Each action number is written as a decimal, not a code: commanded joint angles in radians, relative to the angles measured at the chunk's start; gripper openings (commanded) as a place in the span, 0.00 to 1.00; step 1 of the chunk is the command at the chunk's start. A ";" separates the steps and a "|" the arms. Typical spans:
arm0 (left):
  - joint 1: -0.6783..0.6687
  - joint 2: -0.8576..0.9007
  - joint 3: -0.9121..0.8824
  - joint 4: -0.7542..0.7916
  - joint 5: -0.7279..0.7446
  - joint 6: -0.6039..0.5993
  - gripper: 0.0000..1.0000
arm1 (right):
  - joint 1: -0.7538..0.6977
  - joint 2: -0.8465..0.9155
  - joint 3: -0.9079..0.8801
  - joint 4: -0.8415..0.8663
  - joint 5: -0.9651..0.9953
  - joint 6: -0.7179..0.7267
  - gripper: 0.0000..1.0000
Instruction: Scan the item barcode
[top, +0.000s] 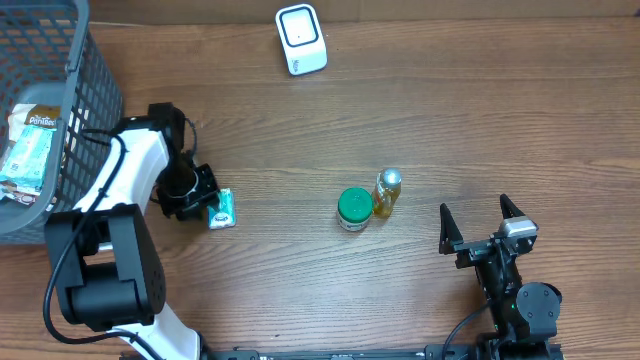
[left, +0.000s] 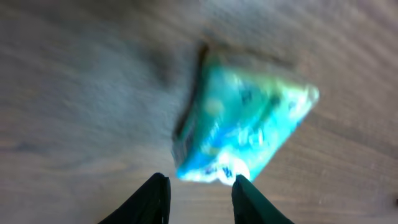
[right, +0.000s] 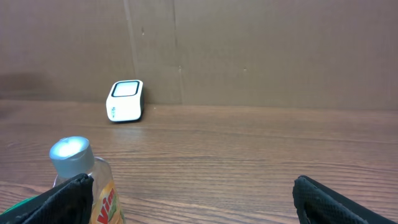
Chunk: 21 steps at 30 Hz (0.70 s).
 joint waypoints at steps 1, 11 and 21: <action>0.002 -0.032 -0.032 0.035 -0.003 0.037 0.37 | -0.002 -0.008 -0.011 0.004 0.002 -0.005 1.00; 0.001 -0.032 -0.132 0.168 0.024 0.037 0.30 | -0.002 -0.008 -0.011 0.004 0.001 -0.005 1.00; -0.006 -0.063 -0.024 0.116 0.023 0.085 0.04 | -0.002 -0.008 -0.011 0.004 0.001 -0.005 1.00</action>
